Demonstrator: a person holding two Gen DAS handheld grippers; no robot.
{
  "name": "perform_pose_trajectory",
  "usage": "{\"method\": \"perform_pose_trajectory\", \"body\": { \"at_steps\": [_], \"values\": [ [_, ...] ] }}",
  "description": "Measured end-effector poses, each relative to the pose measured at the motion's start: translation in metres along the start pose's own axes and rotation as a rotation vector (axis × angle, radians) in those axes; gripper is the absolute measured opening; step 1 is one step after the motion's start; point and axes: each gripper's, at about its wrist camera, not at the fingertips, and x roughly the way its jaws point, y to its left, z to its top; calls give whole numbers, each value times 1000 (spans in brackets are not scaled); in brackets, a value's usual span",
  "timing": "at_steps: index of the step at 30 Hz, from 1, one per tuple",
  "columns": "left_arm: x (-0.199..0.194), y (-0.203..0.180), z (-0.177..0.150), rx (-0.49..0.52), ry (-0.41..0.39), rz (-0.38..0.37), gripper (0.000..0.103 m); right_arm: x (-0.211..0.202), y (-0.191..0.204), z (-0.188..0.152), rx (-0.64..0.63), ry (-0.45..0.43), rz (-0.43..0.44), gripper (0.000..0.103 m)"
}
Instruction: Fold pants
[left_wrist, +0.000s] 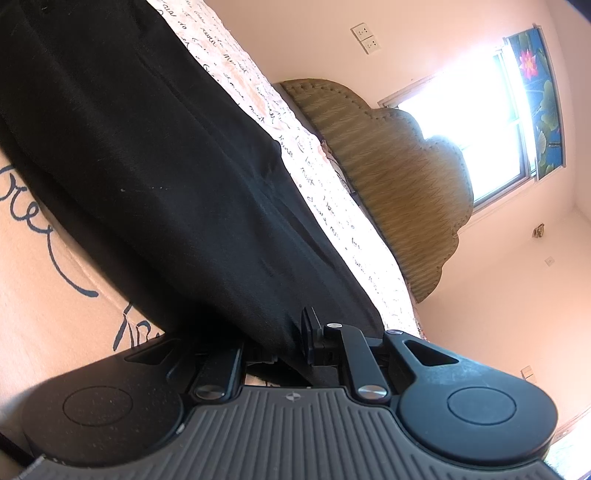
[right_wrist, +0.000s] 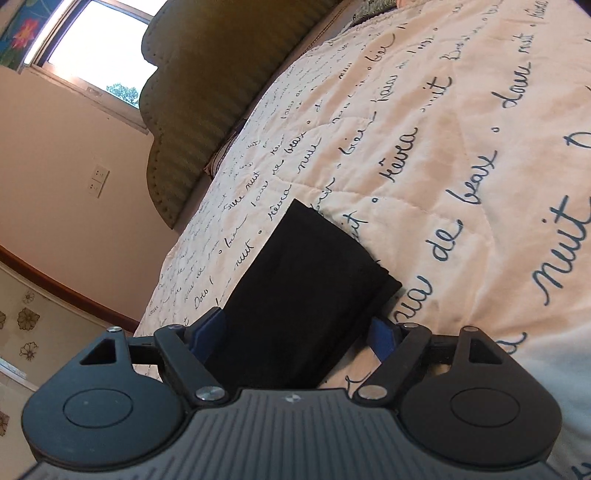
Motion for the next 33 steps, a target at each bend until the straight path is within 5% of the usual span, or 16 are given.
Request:
{"method": "perform_pose_trajectory", "body": {
  "at_steps": [7, 10, 14, 16, 22, 26, 29, 33],
  "values": [
    [0, -31, -2, 114, 1, 127, 24, 16, 20, -24, -265, -92, -68, 81],
    [3, -58, -5, 186, -11, 179, 50, 23, 23, -21, -284, -92, -76, 81],
    [13, -103, -9, 262, -51, 222, 61, 26, 16, -14, -271, -97, -52, 73],
    [21, -125, -11, 291, -61, 199, 64, 27, 12, -14, -256, -110, -90, 33],
    [73, -209, -30, 502, -14, 140, 69, 24, -1, -14, -193, -109, -76, 21],
    [110, -274, -59, 656, 25, -5, 70, 24, 1, -16, -205, -111, -82, 18],
    [138, -318, -85, 739, 90, -96, 76, 23, 1, -17, -206, -115, -78, 18],
    [186, -355, -118, 778, 200, -123, 77, 20, 10, -23, -266, -142, -89, 14]
  ]
}}
